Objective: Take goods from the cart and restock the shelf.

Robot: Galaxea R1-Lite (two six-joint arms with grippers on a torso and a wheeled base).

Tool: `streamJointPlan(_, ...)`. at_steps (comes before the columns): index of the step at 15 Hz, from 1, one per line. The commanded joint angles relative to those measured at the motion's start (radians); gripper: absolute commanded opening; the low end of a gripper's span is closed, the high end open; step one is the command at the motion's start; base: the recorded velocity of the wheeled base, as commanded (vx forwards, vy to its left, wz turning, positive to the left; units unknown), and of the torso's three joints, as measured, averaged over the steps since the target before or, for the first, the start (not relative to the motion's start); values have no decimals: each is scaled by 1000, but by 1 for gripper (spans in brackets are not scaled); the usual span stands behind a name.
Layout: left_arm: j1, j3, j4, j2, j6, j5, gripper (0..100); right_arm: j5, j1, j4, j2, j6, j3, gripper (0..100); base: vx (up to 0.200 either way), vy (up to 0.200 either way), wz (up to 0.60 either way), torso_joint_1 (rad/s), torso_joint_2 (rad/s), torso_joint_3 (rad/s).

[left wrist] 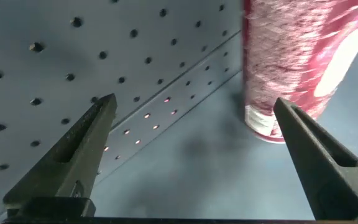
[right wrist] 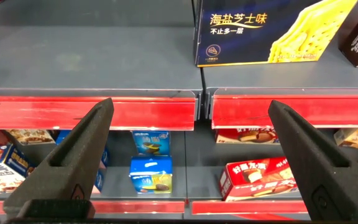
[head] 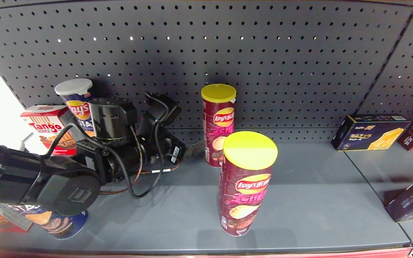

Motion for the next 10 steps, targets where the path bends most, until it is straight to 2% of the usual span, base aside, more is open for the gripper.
streamJointPlan(1, 0, 2, 0, 0, 1, 8, 100, 0, 0, 0, 1, 0, 0, 100, 0, 0, 0, 0, 0, 0)
streamJointPlan(4, 6, -7, 5, 6, 1, 54, 100, 0, 0, 0, 1, 0, 0, 100, 0, 0, 0, 0, 0, 0)
streamJointPlan(6, 6, -27, 5, 38, 1, 108, 100, 0, 0, 0, 1, 0, 0, 100, 0, 0, 0, 0, 0, 0)
streamJointPlan(10, 0, -54, 5, 75, -1, 119, 100, 0, 0, 0, 1, 0, 0, 100, 0, 0, 0, 0, 0, 0)
